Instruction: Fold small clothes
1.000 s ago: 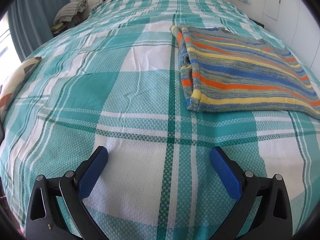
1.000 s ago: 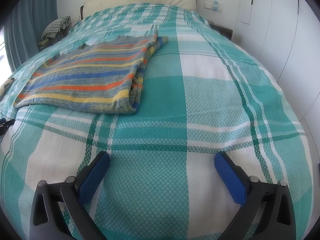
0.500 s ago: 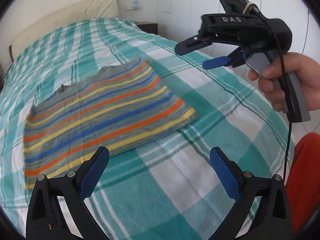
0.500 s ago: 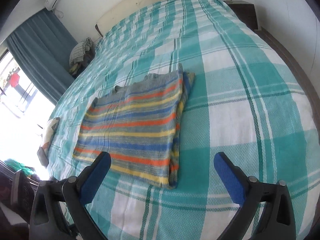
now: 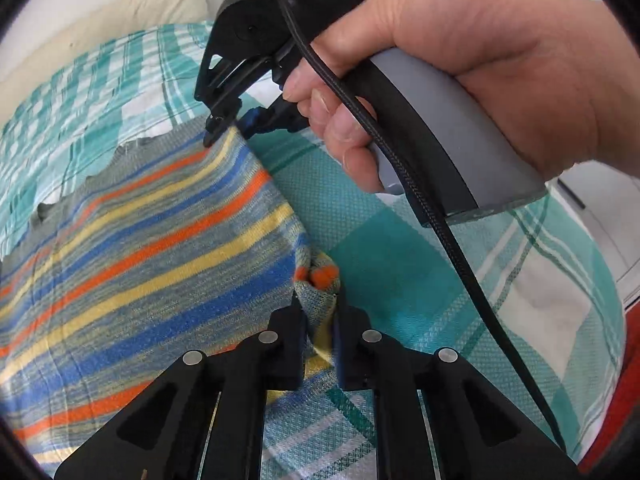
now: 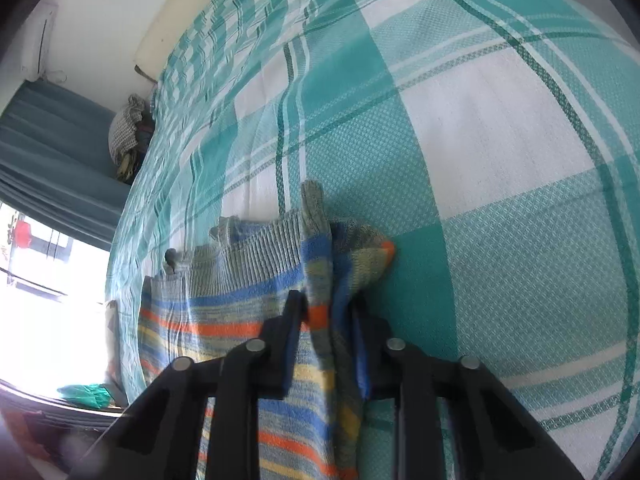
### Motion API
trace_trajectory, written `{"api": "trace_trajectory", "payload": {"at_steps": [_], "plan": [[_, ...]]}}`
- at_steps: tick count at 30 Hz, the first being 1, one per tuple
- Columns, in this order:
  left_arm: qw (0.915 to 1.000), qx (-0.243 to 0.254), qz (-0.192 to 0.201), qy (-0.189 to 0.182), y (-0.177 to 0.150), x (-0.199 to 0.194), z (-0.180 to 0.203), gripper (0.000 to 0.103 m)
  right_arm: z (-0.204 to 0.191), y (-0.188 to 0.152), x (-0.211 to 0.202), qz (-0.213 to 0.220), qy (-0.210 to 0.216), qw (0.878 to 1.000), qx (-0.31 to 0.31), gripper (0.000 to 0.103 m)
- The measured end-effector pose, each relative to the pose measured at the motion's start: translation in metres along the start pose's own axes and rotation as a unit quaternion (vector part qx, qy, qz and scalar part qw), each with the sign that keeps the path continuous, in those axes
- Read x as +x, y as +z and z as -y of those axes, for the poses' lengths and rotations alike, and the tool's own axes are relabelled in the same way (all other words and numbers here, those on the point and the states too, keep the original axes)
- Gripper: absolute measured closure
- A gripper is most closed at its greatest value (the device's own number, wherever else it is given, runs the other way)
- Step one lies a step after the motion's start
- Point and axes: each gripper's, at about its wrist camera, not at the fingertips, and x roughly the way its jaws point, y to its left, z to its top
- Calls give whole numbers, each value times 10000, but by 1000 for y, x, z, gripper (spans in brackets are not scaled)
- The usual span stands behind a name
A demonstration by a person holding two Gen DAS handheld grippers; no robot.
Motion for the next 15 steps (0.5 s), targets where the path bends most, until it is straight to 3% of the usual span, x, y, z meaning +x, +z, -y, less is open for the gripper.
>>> {"api": "trace_trajectory", "payload": {"at_steps": [3,6,10,13,15], "plan": [[9928,-1025,493,-366,-3,-49,-48,95,-26,2,-12,143,40,9992,-365,90],[9724,-2087,932,-469,-25,-105,-111,95,-78,3,-31,210,394,9950,-897,90],[9453,-3093,1035,-97,-70,-139,-187,95,-160,-2,-7,-61,836,9859,-1448,90],[9299,-3546,946,223,-101,-149,-224,95,-215,-19,42,-307,902,9789,-1808,90],[9247,-3680,872,437,-117,-151,-236,95,-240,-33,79,-470,943,9777,-1818,90]]}}
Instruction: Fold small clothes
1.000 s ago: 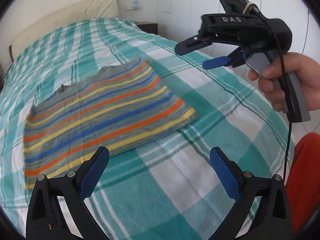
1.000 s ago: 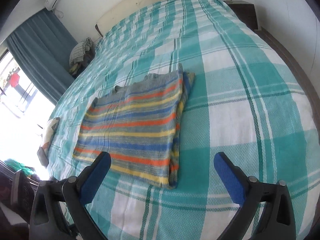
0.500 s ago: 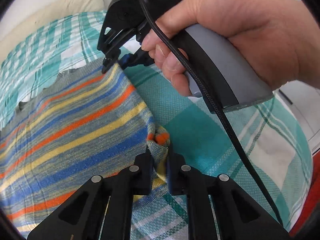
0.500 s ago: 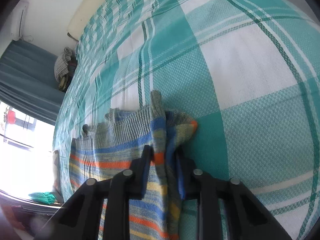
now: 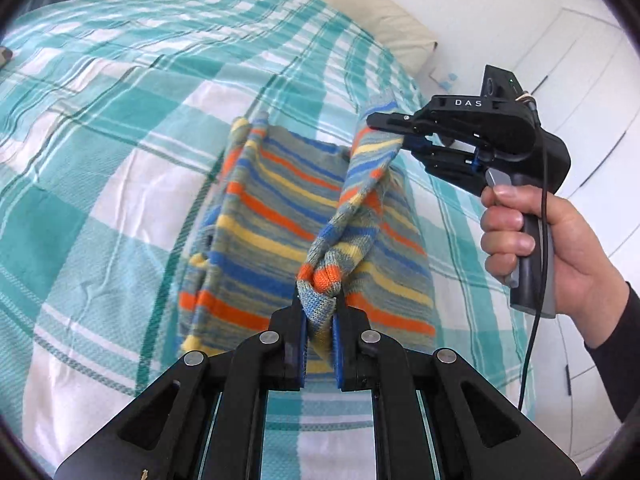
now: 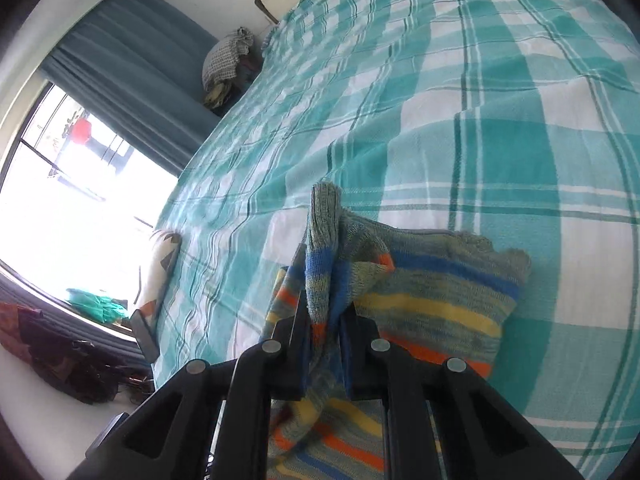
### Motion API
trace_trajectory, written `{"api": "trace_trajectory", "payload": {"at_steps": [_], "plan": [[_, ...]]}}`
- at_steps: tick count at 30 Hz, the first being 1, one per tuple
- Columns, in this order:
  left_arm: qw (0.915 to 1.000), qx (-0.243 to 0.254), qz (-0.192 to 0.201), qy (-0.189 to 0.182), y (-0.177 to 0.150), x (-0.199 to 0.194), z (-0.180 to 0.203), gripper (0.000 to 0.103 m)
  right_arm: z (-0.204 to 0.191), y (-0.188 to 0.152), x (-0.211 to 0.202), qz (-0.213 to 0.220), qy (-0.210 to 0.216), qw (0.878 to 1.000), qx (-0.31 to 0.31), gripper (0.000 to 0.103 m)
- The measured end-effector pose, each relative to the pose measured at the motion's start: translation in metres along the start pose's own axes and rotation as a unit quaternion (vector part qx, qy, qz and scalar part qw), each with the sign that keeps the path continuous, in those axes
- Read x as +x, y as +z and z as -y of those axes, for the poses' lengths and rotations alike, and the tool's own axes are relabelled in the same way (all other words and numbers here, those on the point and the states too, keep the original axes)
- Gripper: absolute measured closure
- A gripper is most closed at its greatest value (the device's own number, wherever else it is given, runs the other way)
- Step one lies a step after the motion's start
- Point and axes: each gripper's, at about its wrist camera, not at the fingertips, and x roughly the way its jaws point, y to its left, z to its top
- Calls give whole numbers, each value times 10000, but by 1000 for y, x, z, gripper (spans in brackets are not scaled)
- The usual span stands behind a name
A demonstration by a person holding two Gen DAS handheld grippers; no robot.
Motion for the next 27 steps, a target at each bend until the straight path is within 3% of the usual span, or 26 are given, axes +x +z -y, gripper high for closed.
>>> {"api": "trace_trajectory", "payload": {"at_steps": [3,4,5,6,7,10,13,15,18,20,21,23,24,27], "plan": [[9994,-74,-75,323,-4,6,-19,93,-19,-3,53,-135,45,9999,55,87],[9987,-80,-158,475,-6,8,-24,87,-22,-6,69,-183,243,9994,146,84],[9978,-116,-255,595,-8,8,-30,81,-22,-8,82,-225,428,9984,288,76],[9976,-190,-284,602,-9,6,-35,75,-20,-11,90,-243,535,9974,429,60],[9971,-260,-252,673,-9,0,-39,67,-19,-15,91,-166,580,9967,550,54],[9965,-244,67,792,-4,-29,-43,45,-17,-23,58,370,602,9966,430,54],[9973,80,292,667,4,-43,-33,39,-14,-39,1,715,-62,9968,-345,54],[9981,270,211,509,11,-33,-23,37,-15,-57,-29,651,-532,9914,-1001,64],[9953,685,-58,688,28,7,-6,38,-18,-94,-50,372,-672,9841,-1604,72],[9885,751,-440,1237,37,44,-13,72,-18,-124,-45,114,-567,9822,-1787,72],[9874,612,-678,1289,40,59,-22,91,-16,-140,-34,-42,-604,9805,-1871,72],[9885,389,-829,1202,46,63,-33,90,3,-172,-1,-678,-1041,9726,-1964,75],[9883,433,-823,1213,50,57,-30,90,10,-183,8,-794,-1209,9697,-1966,75],[9910,644,-502,1062,63,26,-20,87,8,-178,-13,-355,-1068,9783,-1738,76]]}}
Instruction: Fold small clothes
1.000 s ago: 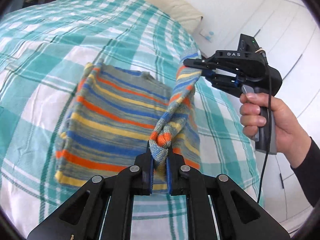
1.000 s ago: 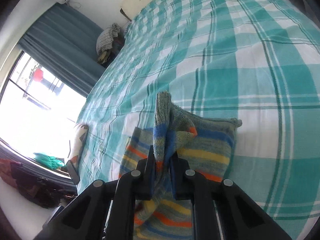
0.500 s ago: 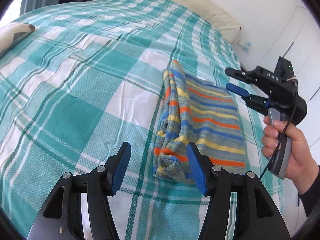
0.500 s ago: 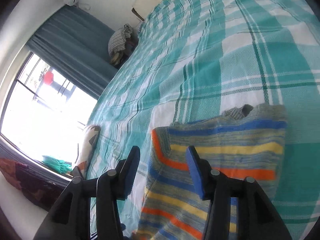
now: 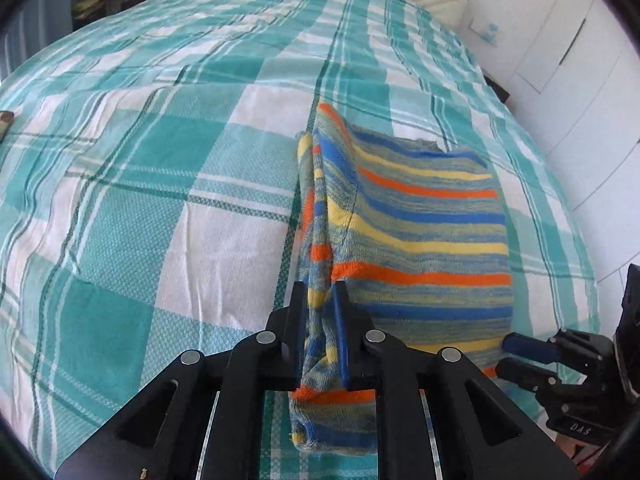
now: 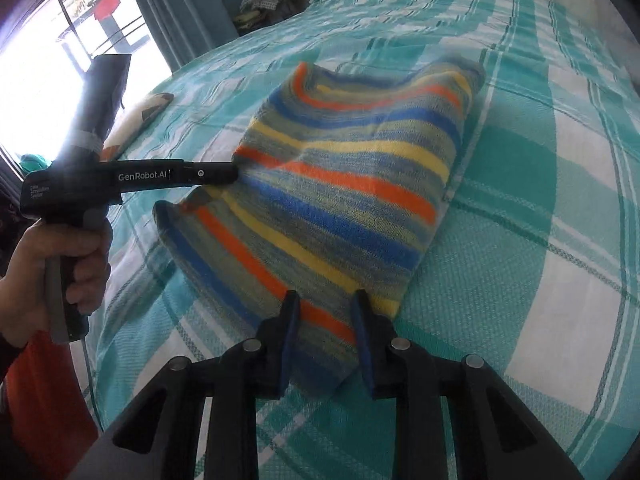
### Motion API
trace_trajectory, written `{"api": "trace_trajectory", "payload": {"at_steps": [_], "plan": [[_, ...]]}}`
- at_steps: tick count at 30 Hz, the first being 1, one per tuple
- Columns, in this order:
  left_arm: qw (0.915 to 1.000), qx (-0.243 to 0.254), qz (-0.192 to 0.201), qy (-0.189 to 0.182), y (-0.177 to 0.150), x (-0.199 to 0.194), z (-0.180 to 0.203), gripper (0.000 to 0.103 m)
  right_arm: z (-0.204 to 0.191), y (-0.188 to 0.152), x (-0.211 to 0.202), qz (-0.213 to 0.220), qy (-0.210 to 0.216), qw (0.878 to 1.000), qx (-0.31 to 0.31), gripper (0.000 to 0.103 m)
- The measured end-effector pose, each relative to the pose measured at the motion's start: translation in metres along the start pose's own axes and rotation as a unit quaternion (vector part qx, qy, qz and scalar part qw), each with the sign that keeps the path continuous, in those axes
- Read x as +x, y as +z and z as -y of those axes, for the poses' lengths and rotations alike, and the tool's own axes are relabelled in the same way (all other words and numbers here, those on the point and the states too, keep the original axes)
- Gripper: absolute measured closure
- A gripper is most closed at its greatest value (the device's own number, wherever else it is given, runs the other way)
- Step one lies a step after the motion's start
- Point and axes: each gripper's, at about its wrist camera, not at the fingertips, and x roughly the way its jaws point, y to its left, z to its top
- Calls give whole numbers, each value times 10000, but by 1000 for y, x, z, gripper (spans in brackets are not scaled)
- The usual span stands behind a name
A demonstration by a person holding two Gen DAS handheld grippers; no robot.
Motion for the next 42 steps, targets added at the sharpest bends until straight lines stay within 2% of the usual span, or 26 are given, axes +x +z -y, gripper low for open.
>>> {"api": "trace_trajectory", "payload": {"at_steps": [3,4,6,8,9,11,14,15,18,19,21,22,23,24,26,28,29,30,31,32,36,37,38,39,40,42], "plan": [[9993,-67,124,-357,17,-8,-1,38,5,25,-30,613,76,9981,77,76],[9995,10,131,-299,23,-2,2,34,6,36,-34,717,45,9974,54,76],[9996,265,-109,-82,37,26,9,36,11,61,-31,753,55,9971,106,76],[9974,351,-467,418,46,62,4,63,20,80,-11,618,47,9977,277,76],[9970,209,-602,428,48,76,-5,67,26,86,6,385,16,9984,407,76],[9976,-158,-630,242,49,82,-19,67,41,84,49,-298,-90,9968,736,78],[9987,-128,-435,244,49,56,-13,67,40,83,47,-20,-136,9966,816,79],[9993,-28,-284,232,44,41,-11,65,34,82,36,110,-173,9963,834,77],[9998,179,-57,-9,15,5,-10,32,12,66,-5,594,-71,9968,536,70],[9997,228,-56,-29,2,1,-12,31,4,58,-13,599,-115,9973,407,68],[9976,456,-414,332,-23,14,-13,31,-6,36,-14,459,-95,9986,261,58],[9958,532,-610,425,-34,26,-16,30,-8,22,-6,257,-94,9993,249,55],[9962,571,-535,388,-40,28,-18,29,-7,9,6,-32,-101,9997,241,54],[9961,644,-442,406,-40,24,-17,29,-5,-5,16,-228,-158,9994,223,54],[9956,613,-518,474,-32,13,-14,29,-7,-13,5,59,-181,9997,171,54],[9989,383,-245,72,-21,-5,-16,29,-1,-5,-13,165,-42,9989,431,46],[9993,312,-67,-216,-15,-11,-16,25,4,0,-26,411,63,9974,590,31],[9989,283,60,-379,-7,-14,-16,13,11,5,-38,708,100,9947,737,19],[9986,271,89,-448,0,-11,-16,4,18,11,-48,979,82,9913,874,15],[9983,270,11,-522,8,-2,-16,4,27,19,-52,1130,75,9885,1005,14],[9958,134,-736,-537,24,61,-16,6,66,49,-17,867,360,9824,1617,14],[9962,162,-705,-482,24,68,-12,7,75,52,-2,739,493,9793,1816,15],[9970,239,-565,-478,26,70,-7,9,81,54,14,602,581,9766,1980,22],[9964,316,-512,-600,27,71,-1,34,83,55,29,518,710,9749,2046,40],[9942,318,-678,-777,28,77,4,80,80,57,42,460,871,9748,2003,52],[9946,255,-734,-686,30,77,11,86,68,62,55,401,607,9814,1779,70]]}}
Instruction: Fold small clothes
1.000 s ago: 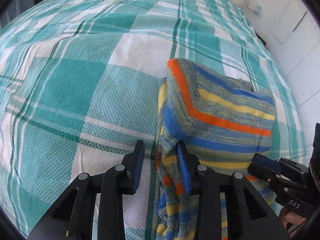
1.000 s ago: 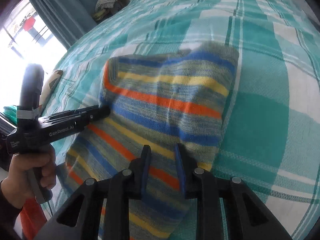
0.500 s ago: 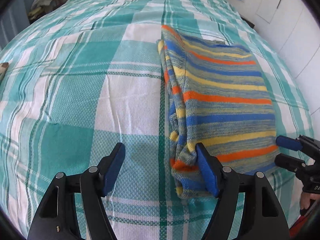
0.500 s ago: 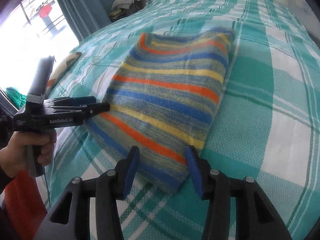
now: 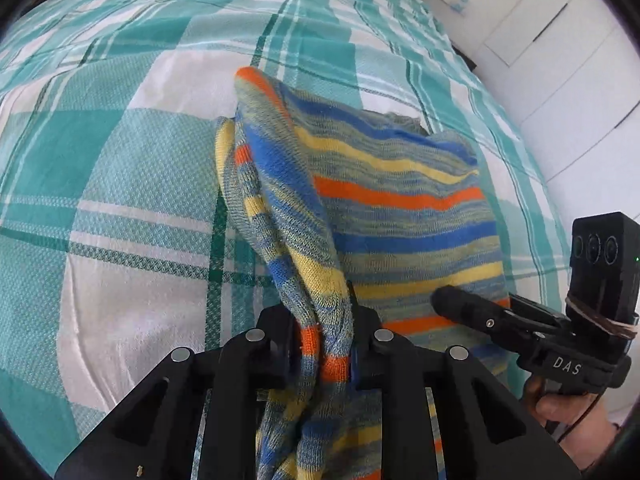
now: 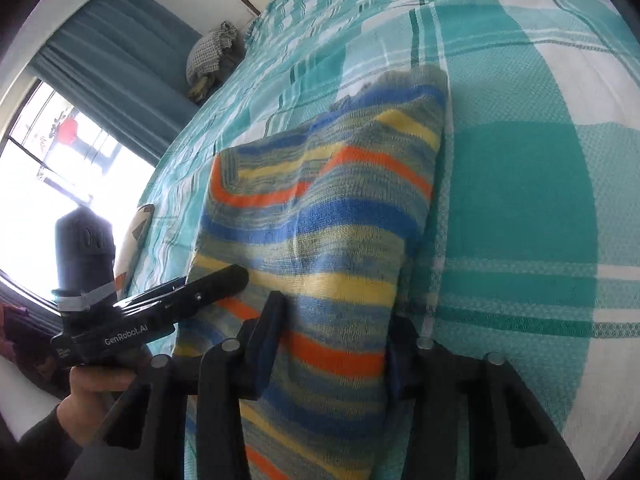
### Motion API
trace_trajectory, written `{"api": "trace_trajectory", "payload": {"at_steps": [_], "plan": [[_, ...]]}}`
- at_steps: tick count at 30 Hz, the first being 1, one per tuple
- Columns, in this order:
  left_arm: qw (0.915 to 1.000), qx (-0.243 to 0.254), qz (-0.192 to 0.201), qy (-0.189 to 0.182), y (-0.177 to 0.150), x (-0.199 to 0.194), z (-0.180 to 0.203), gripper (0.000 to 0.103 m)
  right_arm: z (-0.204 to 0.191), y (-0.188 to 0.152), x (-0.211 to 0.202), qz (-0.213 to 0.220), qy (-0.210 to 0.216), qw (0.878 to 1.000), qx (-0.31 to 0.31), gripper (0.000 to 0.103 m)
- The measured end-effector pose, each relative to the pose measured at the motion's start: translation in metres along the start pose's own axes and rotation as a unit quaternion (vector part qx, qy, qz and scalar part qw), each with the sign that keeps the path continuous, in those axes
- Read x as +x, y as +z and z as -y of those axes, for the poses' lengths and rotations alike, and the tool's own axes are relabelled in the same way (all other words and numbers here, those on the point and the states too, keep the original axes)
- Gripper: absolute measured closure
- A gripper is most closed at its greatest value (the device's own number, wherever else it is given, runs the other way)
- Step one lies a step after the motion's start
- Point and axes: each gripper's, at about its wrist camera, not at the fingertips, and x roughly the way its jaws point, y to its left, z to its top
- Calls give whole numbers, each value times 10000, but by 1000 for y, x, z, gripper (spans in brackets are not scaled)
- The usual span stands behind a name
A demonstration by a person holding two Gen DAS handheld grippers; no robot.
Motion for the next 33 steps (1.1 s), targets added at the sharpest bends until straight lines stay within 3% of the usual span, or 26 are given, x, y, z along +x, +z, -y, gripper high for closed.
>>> {"api": "trace_trajectory", "payload": {"at_steps": [3,7,11,12,13,14,15,17,20,22,24,26,31,33], "plan": [[9996,106,238,-130,2,-24,13,87,-11,2,-18,302,-13,9995,34,82],[9961,335,680,-449,9,-73,44,87,-44,9,-73,788,30,9957,-494,83],[9932,466,890,-588,17,-98,73,82,-59,17,-131,1210,184,9910,-537,83],[9946,422,803,-510,19,-92,75,68,-57,19,-138,1223,173,9912,-477,83],[9964,381,681,-330,17,-82,75,43,-52,19,-142,1200,112,9919,-394,82],[9976,353,590,-20,10,-73,72,32,-44,16,-143,1135,-33,9931,-289,74],[9974,331,549,338,-1,-66,67,27,-33,11,-142,1027,-283,9942,-176,51],[9951,389,500,756,-34,-64,61,27,-10,-11,-143,798,-1020,9916,-16,15],[9884,692,647,1188,-91,-87,64,24,3,-57,-163,636,-1753,9824,-70,15],[9820,882,774,1479,-124,-107,75,10,-3,-91,-179,533,-2151,9749,-202,14],[9728,1039,923,1851,-147,-128,91,6,-16,-120,-192,470,-2346,9704,-320,9],[9636,1127,1066,2175,-163,-150,107,5,-38,-145,-208,504,-2391,9687,-444,8],[9612,973,1297,2230,-182,-202,133,2,-105,-186,-254,826,-2144,9703,-758,0],[9543,1037,1421,2416,-188,-218,146,2,-126,-194,-266,918,-2137,9686,-881,0]]}}
